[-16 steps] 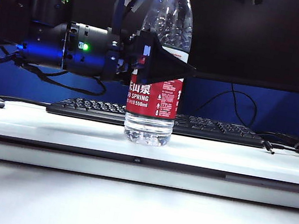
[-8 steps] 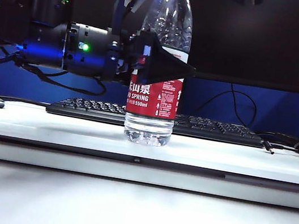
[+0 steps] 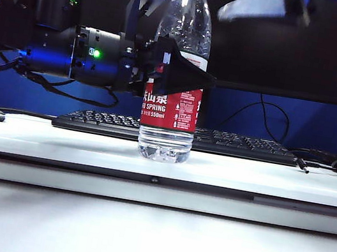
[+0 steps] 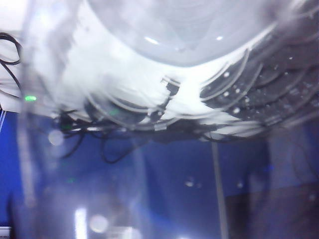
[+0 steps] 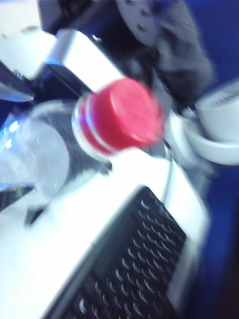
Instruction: Unscrew the cap from the plastic bottle on the table.
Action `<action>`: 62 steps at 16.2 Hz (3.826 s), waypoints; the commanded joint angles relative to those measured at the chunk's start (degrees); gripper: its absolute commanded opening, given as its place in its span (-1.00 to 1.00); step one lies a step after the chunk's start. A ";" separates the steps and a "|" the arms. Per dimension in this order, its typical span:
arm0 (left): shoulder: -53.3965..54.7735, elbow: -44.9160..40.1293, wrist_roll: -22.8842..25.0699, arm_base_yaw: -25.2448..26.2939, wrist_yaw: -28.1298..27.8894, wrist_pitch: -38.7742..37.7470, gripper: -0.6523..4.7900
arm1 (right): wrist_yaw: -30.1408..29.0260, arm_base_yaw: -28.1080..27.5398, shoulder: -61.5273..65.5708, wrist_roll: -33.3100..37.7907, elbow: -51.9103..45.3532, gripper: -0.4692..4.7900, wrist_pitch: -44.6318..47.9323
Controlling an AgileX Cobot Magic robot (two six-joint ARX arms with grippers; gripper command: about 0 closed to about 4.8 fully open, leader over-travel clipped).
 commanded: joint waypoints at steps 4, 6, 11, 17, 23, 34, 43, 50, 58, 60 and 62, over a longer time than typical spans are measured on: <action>0.17 -0.17 -0.17 -0.13 -0.02 -1.81 0.22 | 8.24 0.59 -6.10 5.14 -0.02 0.36 0.09; 0.17 -0.17 -0.17 -0.13 -0.02 -1.79 0.22 | 16.24 4.07 -7.63 5.18 -0.02 0.52 0.94; 0.17 -0.17 -0.44 -0.13 0.02 -1.79 0.22 | 68.17 29.14 -5.79 -1.07 -0.11 0.53 12.17; 0.17 -0.17 -1.70 -0.15 0.63 -1.79 0.22 | 69.83 34.53 4.68 -2.12 -0.02 0.53 23.93; 0.17 -0.17 -1.68 -0.33 0.63 -1.36 0.22 | 66.64 32.39 7.93 -1.36 0.00 0.42 27.69; 0.17 -0.17 -1.66 -0.50 0.63 -1.33 0.22 | 64.08 29.62 10.38 -0.31 0.00 0.12 27.93; 0.17 -0.17 -1.46 -0.50 0.63 -1.33 0.22 | 61.86 29.09 10.19 0.42 0.00 -0.30 26.77; 0.17 -0.17 -0.94 -0.50 0.63 -1.36 0.22 | 43.78 21.44 4.31 0.44 0.00 -0.31 16.33; 0.17 -0.17 -0.57 -0.50 2.16 -1.38 0.22 | 3.89 3.98 2.14 2.40 0.00 -0.31 9.94; 0.17 -0.17 -0.57 -0.50 2.16 -1.38 0.22 | -4.76 1.70 2.16 2.34 0.00 -0.31 8.55; 0.17 -0.17 -0.57 -0.50 2.16 -1.36 0.22 | -8.04 1.64 2.32 2.08 0.00 -0.31 7.39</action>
